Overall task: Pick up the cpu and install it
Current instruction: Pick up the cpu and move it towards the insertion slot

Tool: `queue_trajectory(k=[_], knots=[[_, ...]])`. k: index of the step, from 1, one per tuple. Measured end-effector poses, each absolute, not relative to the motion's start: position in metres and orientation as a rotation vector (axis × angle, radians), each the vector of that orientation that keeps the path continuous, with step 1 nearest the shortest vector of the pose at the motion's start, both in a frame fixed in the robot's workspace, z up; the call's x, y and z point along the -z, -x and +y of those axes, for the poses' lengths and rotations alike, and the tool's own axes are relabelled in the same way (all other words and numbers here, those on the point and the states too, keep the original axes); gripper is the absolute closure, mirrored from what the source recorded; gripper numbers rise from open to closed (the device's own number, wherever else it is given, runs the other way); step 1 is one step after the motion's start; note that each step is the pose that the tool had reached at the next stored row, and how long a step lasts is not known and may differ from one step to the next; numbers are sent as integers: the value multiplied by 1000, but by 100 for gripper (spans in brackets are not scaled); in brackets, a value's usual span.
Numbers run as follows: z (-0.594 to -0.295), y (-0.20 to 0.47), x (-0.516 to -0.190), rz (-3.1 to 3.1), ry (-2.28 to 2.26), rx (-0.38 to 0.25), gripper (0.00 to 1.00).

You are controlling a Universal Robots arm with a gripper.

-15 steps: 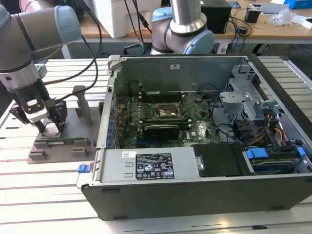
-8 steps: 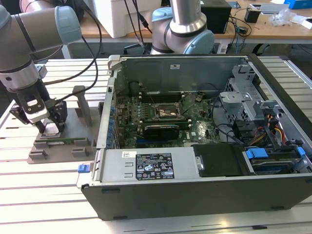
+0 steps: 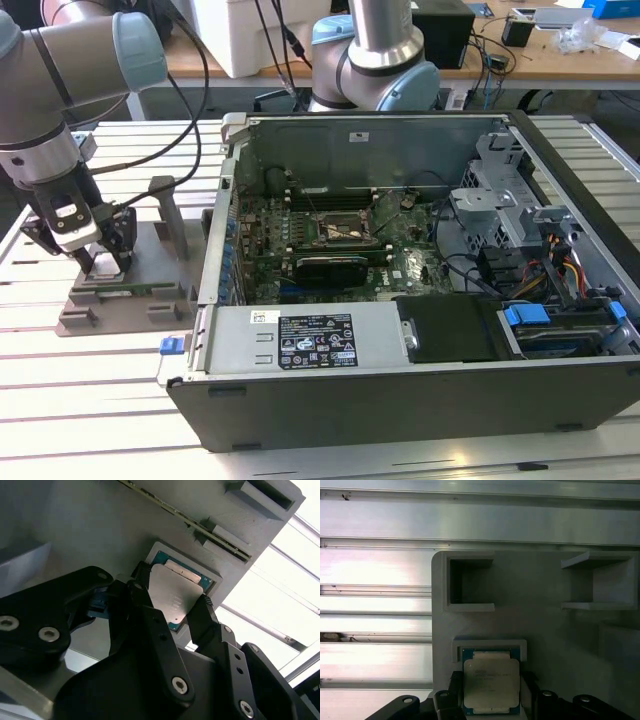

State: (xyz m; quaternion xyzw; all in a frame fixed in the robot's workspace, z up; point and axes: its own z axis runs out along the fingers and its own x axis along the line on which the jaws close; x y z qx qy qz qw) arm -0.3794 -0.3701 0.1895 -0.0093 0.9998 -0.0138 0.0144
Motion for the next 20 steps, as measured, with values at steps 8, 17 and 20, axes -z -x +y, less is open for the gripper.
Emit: queue_trajectory(k=[8, 17, 20], knots=[[-370, 379, -189, 3112, 29, 42, 46], [-370, 379, -200, 3112, 29, 42, 46], [-370, 379, -205, 3112, 29, 42, 46]])
